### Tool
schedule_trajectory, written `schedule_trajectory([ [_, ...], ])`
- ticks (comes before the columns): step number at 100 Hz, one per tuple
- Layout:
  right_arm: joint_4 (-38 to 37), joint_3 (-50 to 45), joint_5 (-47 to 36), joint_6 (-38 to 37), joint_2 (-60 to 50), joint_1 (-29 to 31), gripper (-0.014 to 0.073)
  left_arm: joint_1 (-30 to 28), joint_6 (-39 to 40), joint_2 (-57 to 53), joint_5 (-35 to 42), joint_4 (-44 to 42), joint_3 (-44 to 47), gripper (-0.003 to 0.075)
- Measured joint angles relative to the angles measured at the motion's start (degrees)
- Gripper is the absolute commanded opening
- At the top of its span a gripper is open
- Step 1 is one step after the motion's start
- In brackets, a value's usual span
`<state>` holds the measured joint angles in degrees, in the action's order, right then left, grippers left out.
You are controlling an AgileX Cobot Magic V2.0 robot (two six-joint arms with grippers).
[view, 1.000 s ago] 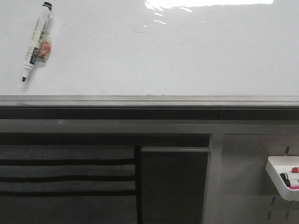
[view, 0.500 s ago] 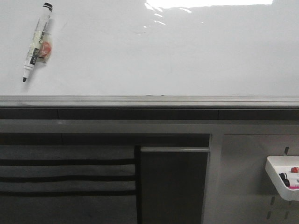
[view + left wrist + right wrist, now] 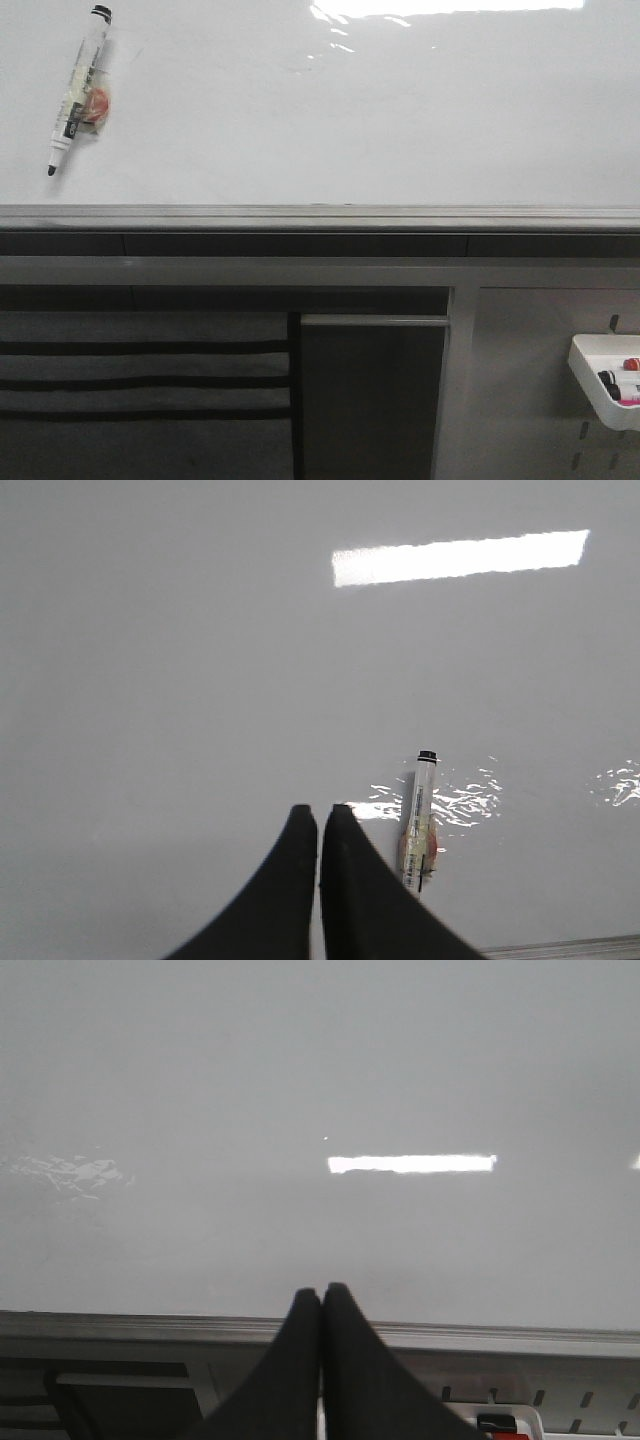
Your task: Write number 3 on whiteboard
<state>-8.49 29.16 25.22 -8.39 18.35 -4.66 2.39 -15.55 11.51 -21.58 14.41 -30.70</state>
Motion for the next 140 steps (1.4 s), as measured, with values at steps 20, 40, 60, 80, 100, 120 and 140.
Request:
schedule_trajectory([
  [20,0.0,0.0,0.6,-0.3,0.0,0.0,0.0193,0.0,0.0,0.0,0.1,0.0,0.0,0.0182],
  [40,0.0,0.0,0.6,-0.5,0.0,0.0,0.0584,0.0,0.1,0.0,0.2,0.0,1.4,0.0550],
  [60,0.0,0.0,0.6,-0.5,0.0,0.0,0.0594,0.0,0.2,0.0,0.2,0.0,1.6,0.0545],
  [80,0.0,0.0,0.6,-0.5,0.0,0.0,0.0594,0.0,0.3,0.0,0.2,0.0,1.6,0.0545],
  [100,0.0,0.0,0.6,-0.5,0.0,0.0,0.0593,0.0,0.4,0.0,-0.2,1.0,1.6,0.0545],
  [120,1.2,2.7,5.4,2.8,2.3,-0.1,0.0593,0.0,-2.4,4.2,-7.1,1.4,0.5,0.0545],
  [140,12.2,10.0,14.9,13.3,9.6,-2.8,0.0593,3.3,-5.2,13.9,-9.8,2.0,-2.6,0.0545],
])
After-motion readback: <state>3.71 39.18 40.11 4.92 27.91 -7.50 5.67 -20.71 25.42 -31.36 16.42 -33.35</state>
